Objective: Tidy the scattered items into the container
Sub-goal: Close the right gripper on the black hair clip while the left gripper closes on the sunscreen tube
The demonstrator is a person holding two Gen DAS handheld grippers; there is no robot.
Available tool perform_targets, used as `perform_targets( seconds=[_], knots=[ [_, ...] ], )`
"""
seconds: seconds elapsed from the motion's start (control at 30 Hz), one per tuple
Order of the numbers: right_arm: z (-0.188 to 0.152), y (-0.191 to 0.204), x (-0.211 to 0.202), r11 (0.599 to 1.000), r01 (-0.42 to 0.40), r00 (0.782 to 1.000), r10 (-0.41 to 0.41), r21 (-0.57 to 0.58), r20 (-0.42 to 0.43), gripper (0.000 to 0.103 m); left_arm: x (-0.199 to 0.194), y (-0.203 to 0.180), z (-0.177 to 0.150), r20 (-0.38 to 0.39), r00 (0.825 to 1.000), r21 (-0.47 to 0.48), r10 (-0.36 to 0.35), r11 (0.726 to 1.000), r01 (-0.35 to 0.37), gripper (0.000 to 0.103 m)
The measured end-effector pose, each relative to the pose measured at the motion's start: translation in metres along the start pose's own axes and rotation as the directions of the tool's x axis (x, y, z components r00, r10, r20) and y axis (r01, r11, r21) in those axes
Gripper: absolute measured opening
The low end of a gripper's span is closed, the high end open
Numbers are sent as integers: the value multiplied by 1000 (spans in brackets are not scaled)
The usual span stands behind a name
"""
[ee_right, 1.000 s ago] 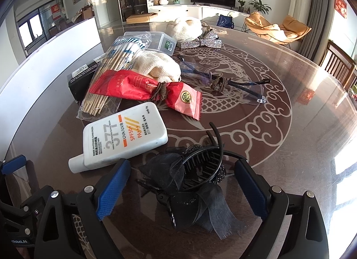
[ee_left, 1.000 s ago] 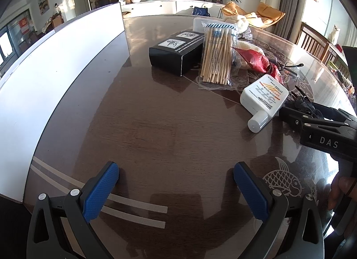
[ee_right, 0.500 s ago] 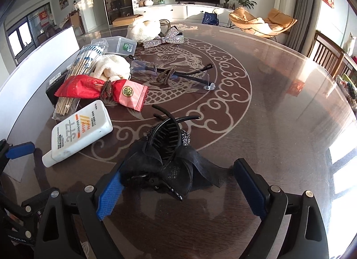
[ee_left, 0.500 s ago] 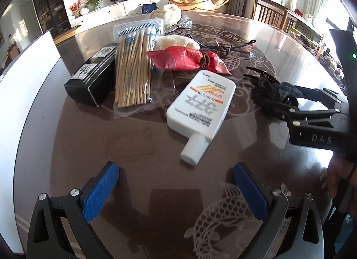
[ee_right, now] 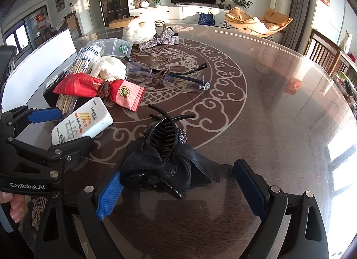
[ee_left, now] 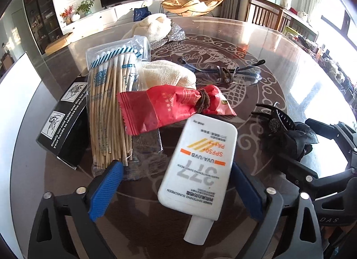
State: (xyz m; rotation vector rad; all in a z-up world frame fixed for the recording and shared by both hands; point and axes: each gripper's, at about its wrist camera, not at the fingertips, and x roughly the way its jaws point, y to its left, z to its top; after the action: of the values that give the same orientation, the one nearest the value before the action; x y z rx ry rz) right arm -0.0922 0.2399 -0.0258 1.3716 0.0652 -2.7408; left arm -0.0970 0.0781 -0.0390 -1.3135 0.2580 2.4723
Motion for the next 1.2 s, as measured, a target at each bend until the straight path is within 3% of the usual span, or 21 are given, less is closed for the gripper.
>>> perform_targets(
  seconds=[0.03, 0.07, 0.2, 0.33, 0.43, 0.5, 0.63, 0.67, 0.87, 1.1, 1.2],
  knots=[
    [0, 0, 0, 1000, 0, 1000, 0, 0, 0, 94, -3, -4, -1, 12, 1000, 15, -5, 1000, 5, 63],
    [0, 0, 0, 1000, 0, 1000, 0, 0, 0, 94, -6, -8, -3, 19, 1000, 30, -1, 1000, 0, 54],
    [0, 0, 0, 1000, 0, 1000, 0, 0, 0, 94, -21, -6, -23, 30, 999, 22, 25, 999, -25, 52],
    [0, 0, 0, 1000, 2, 1000, -2, 2, 0, 94, -45, 19, -57, 27, 997, -53, 71, 996, -69, 52],
    [0, 0, 0, 1000, 2, 1000, -2, 2, 0, 94, -60, 36, -79, 19, 998, -93, 66, 994, -64, 52],
    [0, 0, 0, 1000, 2, 1000, -2, 2, 0, 94, -64, 41, -88, 16, 999, -101, 44, 994, -42, 55],
    [0, 0, 0, 1000, 3, 1000, -3, 1, -1, 94, -67, 46, -95, 7, 1000, -117, 7, 993, -6, 85],
    [0, 0, 0, 1000, 3, 1000, -3, 1, -1, 94, -66, 46, -95, 8, 1000, -121, -1, 993, 2, 88],
    [0, 0, 0, 1000, 3, 1000, -3, 1, -1, 94, -62, 31, -95, 8, 999, -64, 46, 997, -46, 90],
    [0, 0, 1, 1000, 3, 1000, -3, 1, -1, 94, -60, 30, -97, -13, 999, -84, 52, 995, -53, 103],
    [0, 0, 1, 1000, 3, 1000, -3, 1, -1, 94, -60, 30, -97, -16, 998, -91, 54, 994, -55, 103]
  ],
)
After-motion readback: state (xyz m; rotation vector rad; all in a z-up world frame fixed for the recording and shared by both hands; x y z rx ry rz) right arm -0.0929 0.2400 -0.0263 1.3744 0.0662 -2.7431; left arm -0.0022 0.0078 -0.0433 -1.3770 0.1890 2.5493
